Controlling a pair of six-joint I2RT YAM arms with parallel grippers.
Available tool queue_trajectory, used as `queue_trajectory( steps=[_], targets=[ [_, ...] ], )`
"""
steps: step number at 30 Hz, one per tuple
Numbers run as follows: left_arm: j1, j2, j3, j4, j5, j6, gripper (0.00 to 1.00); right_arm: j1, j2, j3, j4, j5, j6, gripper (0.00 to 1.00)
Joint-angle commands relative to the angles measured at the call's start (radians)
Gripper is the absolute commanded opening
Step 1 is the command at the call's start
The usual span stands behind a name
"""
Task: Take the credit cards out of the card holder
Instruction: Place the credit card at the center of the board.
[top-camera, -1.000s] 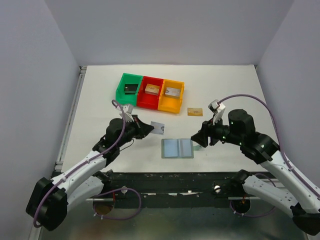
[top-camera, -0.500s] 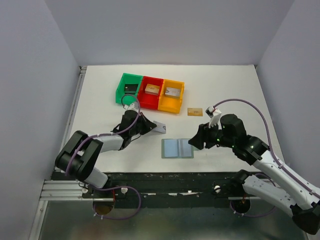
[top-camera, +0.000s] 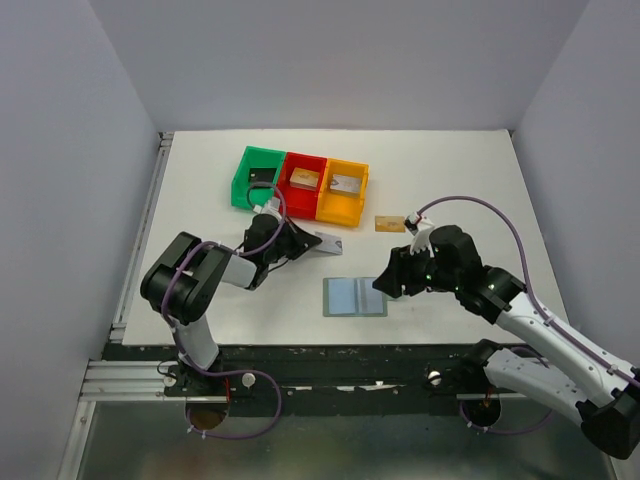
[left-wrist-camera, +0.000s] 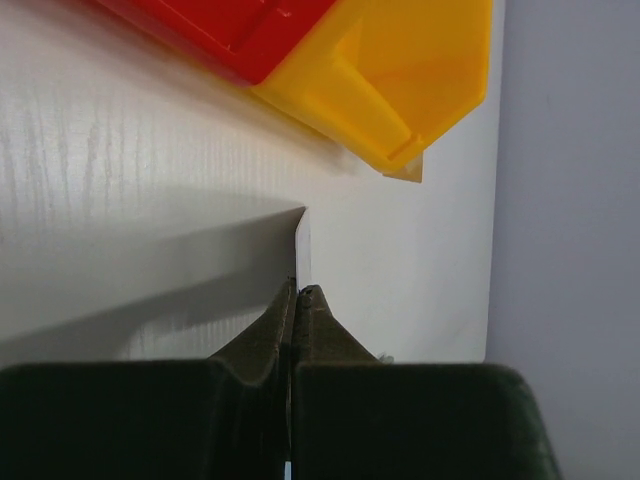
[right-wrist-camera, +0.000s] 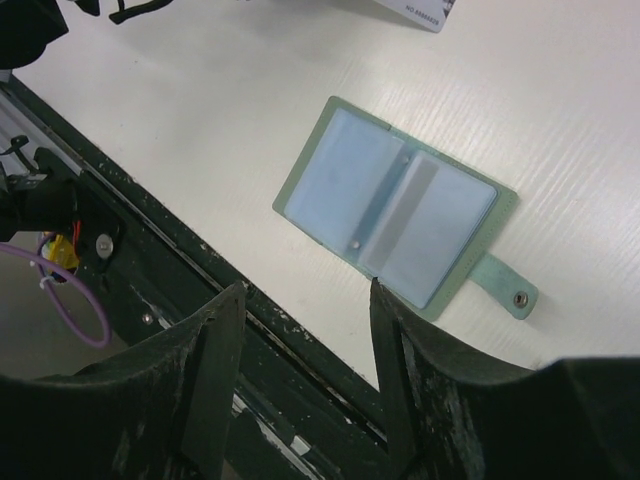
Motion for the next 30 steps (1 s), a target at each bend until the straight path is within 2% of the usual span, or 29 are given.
queue_trajectory(
  steps=[1, 9, 15, 18, 21, 26, 30],
  targets=[
    [0.015, 0.037, 0.035, 0.073, 0.066, -0.011, 0.07, 0.0, 0.02, -0.004, 0.026, -0.004, -0.01, 0.6],
    [0.03, 0.034, 0.031, 0.045, 0.087, 0.012, 0.36, 0.0, 0.032, 0.001, 0.023, -0.001, -0.013, 0.61],
    [0.061, -0.025, 0.026, -0.065, 0.066, 0.049, 0.51, 0.0, 0.026, 0.015, -0.005, 0.016, -0.012, 0.62],
    [0.082, -0.07, 0.026, -0.14, 0.047, 0.075, 0.78, 0.0, 0.014, 0.013, -0.017, 0.051, -0.009, 0.63],
    [0.09, -0.155, 0.046, -0.267, 0.0, 0.128, 0.9, 0.0, 0.009, 0.013, -0.039, 0.118, 0.005, 0.67],
    [0.072, -0.32, 0.129, -0.588, -0.155, 0.266, 0.94, -0.001, 0.003, -0.01, -0.043, 0.262, 0.065, 0.85],
    [-0.016, -0.446, 0.206, -0.84, -0.37, 0.349, 0.99, -0.044, 0.066, -0.027, -0.037, 0.244, 0.085, 0.87]
  ],
)
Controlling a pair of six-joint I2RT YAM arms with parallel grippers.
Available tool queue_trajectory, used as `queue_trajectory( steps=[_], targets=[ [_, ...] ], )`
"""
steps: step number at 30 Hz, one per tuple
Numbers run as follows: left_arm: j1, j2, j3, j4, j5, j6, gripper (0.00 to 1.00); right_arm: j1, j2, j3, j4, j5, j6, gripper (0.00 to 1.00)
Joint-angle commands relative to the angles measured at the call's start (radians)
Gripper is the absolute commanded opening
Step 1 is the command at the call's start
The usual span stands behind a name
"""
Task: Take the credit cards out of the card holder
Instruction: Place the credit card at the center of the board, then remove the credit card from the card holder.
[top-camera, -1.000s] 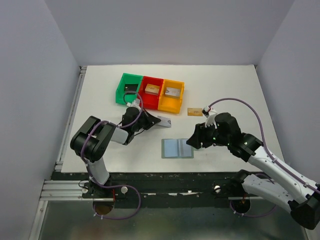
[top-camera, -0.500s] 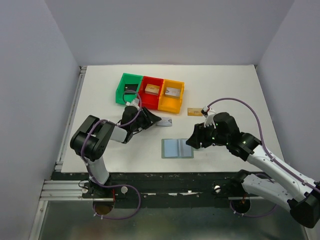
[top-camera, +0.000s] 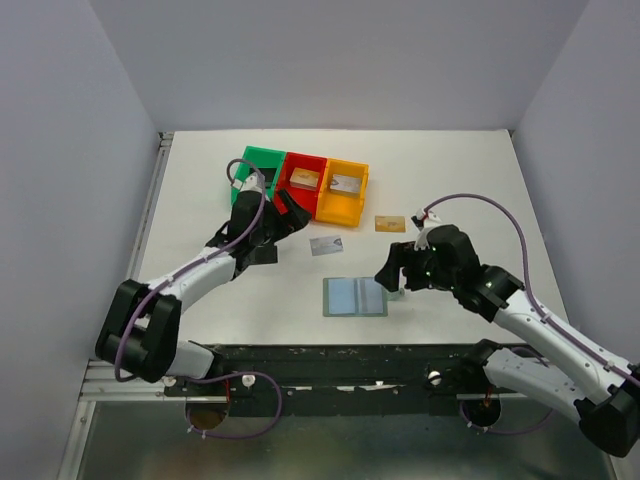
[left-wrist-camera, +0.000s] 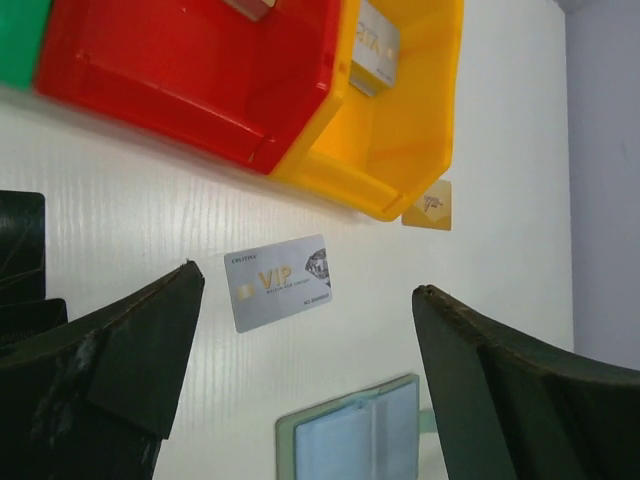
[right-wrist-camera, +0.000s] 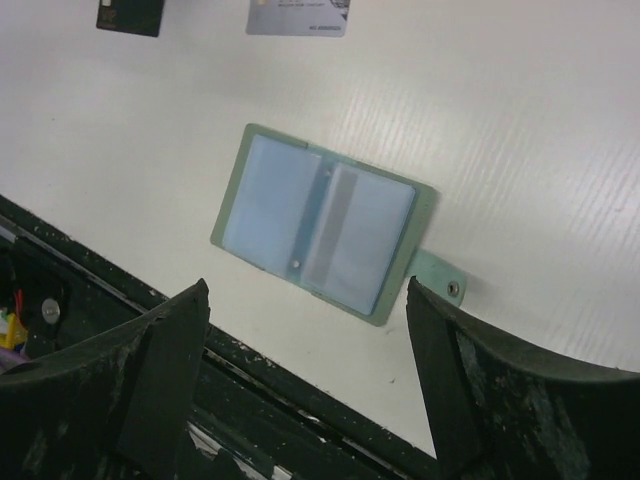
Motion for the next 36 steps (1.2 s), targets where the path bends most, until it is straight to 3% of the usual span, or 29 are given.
queue_trajectory(
  steps=[1, 3, 6, 10, 13, 18, 24, 36],
  targets=[
    [-0.097, -0.142, 0.097, -0.379, -0.301, 0.142, 0.99, -0.056, 0.064, -0.034, -0.012, 0.063, 0.052, 0.86],
    [-0.134, -0.185, 0.114, -0.47, -0.363, 0.124, 0.99, -0.09, 0.089, -0.066, 0.02, 0.011, 0.062, 0.82],
    [-0.139, -0.263, 0.059, -0.498, -0.317, 0.031, 0.99, -0.113, 0.121, -0.105, 0.051, -0.003, 0.07, 0.76],
    [-0.136, -0.434, -0.156, -0.222, -0.155, 0.001, 0.99, -0.127, 0.176, -0.129, 0.054, 0.005, 0.081, 0.75],
    [-0.154, -0.488, -0.194, -0.208, -0.096, 0.009, 0.99, -0.128, 0.204, -0.142, 0.057, 0.023, 0.089, 0.75],
    [-0.202, -0.472, -0.188, -0.216, -0.03, 0.067, 0.93, -0.131, 0.274, -0.142, 0.089, 0.022, 0.09, 0.71],
    [-0.29, -0.401, -0.162, -0.214, 0.02, 0.121, 0.78, -0.14, 0.348, -0.143, 0.132, 0.022, 0.095, 0.52],
    [-0.366, -0.335, -0.138, -0.215, 0.03, 0.172, 0.74, -0.153, 0.445, -0.102, 0.143, -0.03, 0.081, 0.38]
  ],
)
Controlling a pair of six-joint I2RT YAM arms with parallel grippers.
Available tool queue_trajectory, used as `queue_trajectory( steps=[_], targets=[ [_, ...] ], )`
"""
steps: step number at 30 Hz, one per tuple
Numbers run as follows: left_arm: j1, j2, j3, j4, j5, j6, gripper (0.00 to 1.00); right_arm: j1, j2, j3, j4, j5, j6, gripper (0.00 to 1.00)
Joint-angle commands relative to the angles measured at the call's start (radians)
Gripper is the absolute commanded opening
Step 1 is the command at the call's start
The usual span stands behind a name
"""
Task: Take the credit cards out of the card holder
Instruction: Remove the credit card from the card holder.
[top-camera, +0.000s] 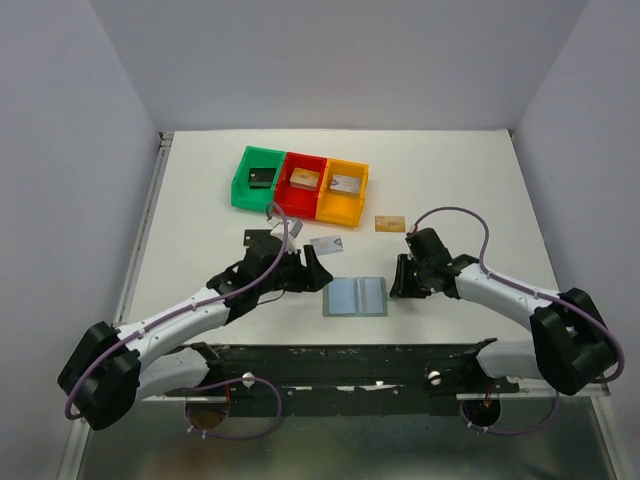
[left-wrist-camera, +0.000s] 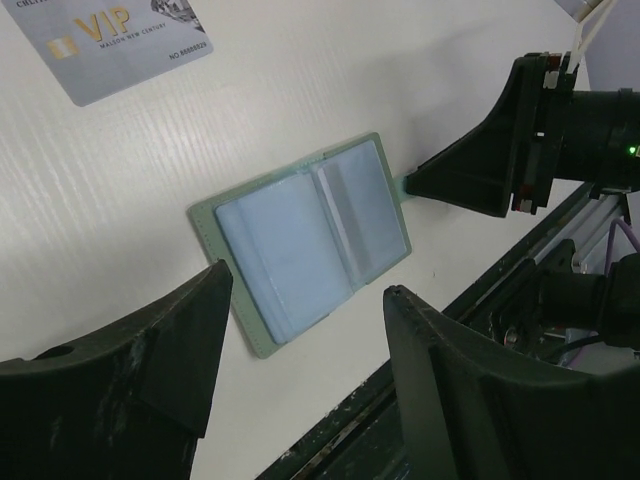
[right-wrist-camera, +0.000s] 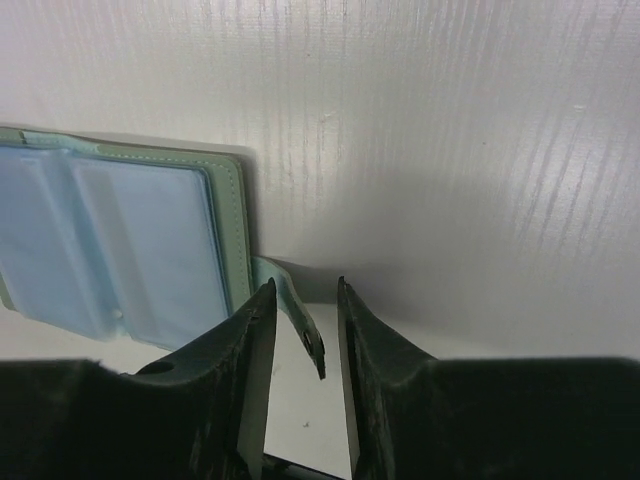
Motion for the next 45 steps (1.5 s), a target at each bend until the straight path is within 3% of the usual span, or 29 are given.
queue_trajectory(
  steps=[1, 6, 9, 17, 25, 45],
  targets=[
    [-0.02, 0.033, 0.039, 0.012, 0.035, 0.038, 0.73, -0.006, 0.043, 0.029, 0.026, -0.035, -0.011, 0.34],
    [-0.039, 0.091, 0.062, 0.011, 0.062, 0.069, 0.73, -0.004, 0.02, 0.013, 0.081, -0.104, -0.032, 0.09],
    [-0.055, 0.134, 0.091, 0.006, 0.08, 0.088, 0.72, -0.004, -0.02, 0.006, 0.118, -0.197, -0.073, 0.0],
    [-0.104, 0.289, 0.183, -0.012, 0.112, 0.137, 0.68, -0.004, -0.136, 0.025, 0.066, -0.294, -0.184, 0.0],
    [-0.151, 0.402, 0.24, -0.018, 0.083, 0.137, 0.69, -0.004, -0.176, 0.038, 0.057, -0.366, -0.19, 0.0],
    [-0.189, 0.516, 0.337, -0.038, 0.063, 0.173, 0.72, -0.004, -0.164, 0.047, 0.109, -0.461, -0.184, 0.0]
  ],
)
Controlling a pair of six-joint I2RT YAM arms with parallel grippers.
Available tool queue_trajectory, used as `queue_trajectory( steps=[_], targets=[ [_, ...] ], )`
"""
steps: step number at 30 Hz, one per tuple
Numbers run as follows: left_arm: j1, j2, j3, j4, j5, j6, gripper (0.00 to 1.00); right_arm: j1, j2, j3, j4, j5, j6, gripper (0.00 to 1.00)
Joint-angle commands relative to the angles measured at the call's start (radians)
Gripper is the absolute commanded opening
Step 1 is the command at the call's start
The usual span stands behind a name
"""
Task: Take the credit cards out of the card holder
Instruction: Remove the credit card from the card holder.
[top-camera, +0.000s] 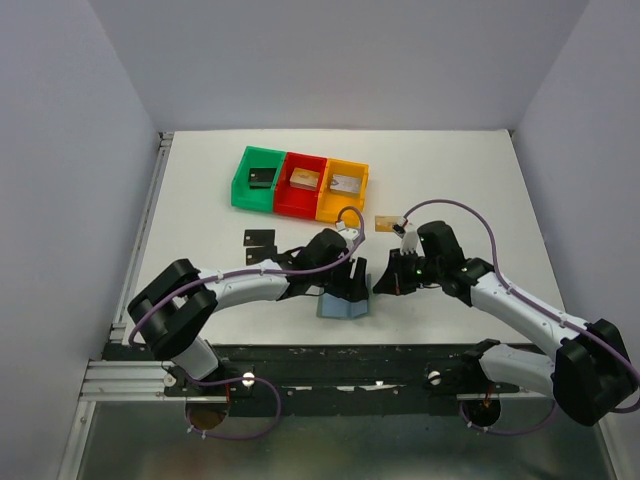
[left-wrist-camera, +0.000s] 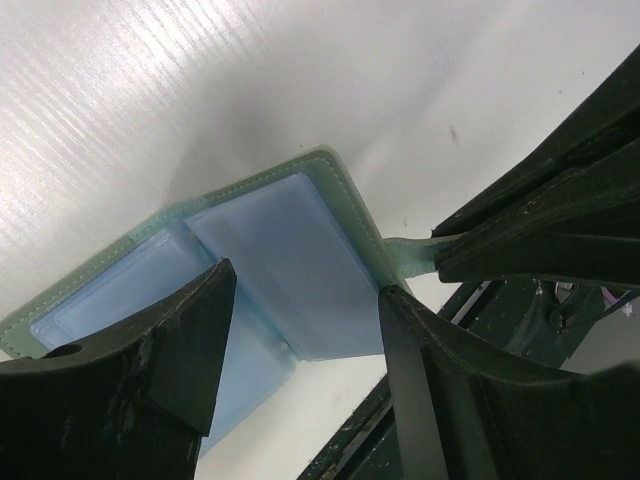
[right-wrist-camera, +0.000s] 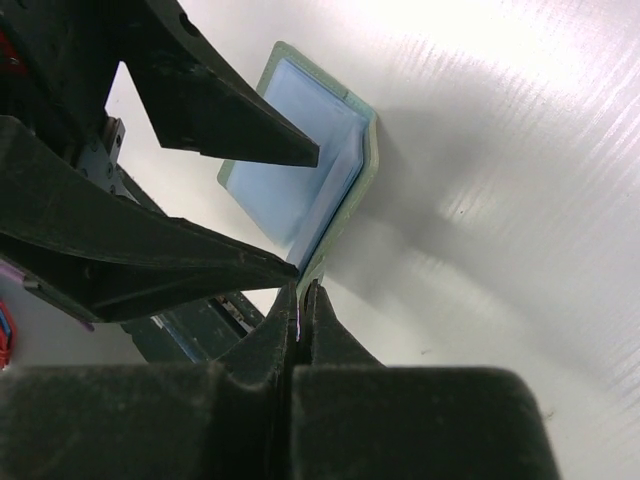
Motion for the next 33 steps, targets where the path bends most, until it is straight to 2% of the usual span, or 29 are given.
queue_trajectory(
  steps=[1, 23, 33],
  targets=[
    [-0.005, 0.02, 0.028, -0.008, -0.019, 0.019, 0.71, -0.004, -0.002, 0.031, 0.018, -0.03, -0.008, 0.0],
    [-0.014, -0.005, 0.018, -0.037, -0.053, 0.013, 0.74, -0.004, -0.003, 0.025, 0.038, -0.061, 0.001, 0.0],
    [-0.014, -0.078, -0.043, -0.057, -0.162, -0.011, 0.72, -0.002, -0.014, 0.03, 0.02, -0.045, -0.009, 0.0]
  ],
)
